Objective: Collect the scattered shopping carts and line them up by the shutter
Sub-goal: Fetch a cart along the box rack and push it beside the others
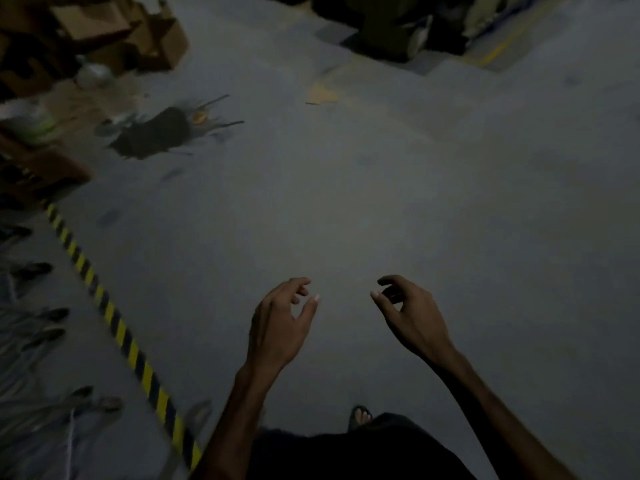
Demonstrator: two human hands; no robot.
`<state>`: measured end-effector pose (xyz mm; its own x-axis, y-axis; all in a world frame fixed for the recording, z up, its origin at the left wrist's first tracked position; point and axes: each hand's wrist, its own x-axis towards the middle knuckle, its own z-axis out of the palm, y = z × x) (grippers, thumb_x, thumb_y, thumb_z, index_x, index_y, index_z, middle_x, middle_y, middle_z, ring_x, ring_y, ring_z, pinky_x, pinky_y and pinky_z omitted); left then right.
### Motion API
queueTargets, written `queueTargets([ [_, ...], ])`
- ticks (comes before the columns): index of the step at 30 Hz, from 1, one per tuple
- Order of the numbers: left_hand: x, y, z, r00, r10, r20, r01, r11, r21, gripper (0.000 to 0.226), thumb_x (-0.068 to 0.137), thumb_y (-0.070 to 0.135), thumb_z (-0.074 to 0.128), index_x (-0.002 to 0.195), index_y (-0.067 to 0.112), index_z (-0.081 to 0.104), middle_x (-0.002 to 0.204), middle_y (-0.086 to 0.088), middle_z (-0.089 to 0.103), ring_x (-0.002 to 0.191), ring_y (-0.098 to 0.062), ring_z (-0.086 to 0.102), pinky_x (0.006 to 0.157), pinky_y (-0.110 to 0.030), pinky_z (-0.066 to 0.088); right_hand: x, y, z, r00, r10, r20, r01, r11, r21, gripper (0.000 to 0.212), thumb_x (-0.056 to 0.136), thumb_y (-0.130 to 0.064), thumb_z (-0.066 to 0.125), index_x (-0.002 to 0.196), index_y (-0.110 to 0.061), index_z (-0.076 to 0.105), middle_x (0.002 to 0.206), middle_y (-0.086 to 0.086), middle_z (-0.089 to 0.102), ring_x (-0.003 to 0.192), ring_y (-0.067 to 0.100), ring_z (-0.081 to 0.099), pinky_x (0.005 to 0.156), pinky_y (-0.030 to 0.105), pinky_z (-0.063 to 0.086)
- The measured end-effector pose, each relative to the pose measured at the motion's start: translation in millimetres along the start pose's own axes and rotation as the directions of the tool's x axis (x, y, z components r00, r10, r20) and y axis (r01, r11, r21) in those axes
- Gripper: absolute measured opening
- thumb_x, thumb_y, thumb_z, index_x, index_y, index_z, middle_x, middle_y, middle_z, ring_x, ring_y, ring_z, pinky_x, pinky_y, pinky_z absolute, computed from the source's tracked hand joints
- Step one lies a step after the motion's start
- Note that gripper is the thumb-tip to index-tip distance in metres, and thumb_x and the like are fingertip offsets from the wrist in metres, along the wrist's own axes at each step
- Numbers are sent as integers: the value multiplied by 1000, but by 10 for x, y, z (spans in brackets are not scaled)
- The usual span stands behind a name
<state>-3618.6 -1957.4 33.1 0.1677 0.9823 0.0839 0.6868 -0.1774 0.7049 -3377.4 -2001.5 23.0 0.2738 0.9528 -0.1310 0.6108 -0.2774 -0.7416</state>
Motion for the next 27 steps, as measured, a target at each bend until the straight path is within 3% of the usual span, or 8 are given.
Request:
queueTargets([
  [13,2043,624,994,944,227,240,-205,972,-112,29,99,40,71,124,24,72,104,10,71,91,-7,66,77,-35,59,1216,435,-632,933,239,-269,-222,971,94,31,100,-45,67,123,-25,70,98,-13,72,91,2,68,79,30,54],
  [19,3185,750,1243,886,310,346,-279,951,-135,38,99,49,65,127,25,71,106,12,71,92,-2,66,77,-36,61,2072,414,-805,884,315,-347,-289,949,125,31,100,-47,66,124,-26,69,100,-13,71,92,0,67,77,27,51],
  [27,4615,1154,1689,790,402,463,-380,913,-144,33,100,46,69,127,27,70,107,15,71,91,-2,65,76,-36,60,3112,444,-1132,783,416,-462,-339,909,244,27,99,-44,68,121,-28,70,99,-19,70,93,-6,65,77,26,53],
])
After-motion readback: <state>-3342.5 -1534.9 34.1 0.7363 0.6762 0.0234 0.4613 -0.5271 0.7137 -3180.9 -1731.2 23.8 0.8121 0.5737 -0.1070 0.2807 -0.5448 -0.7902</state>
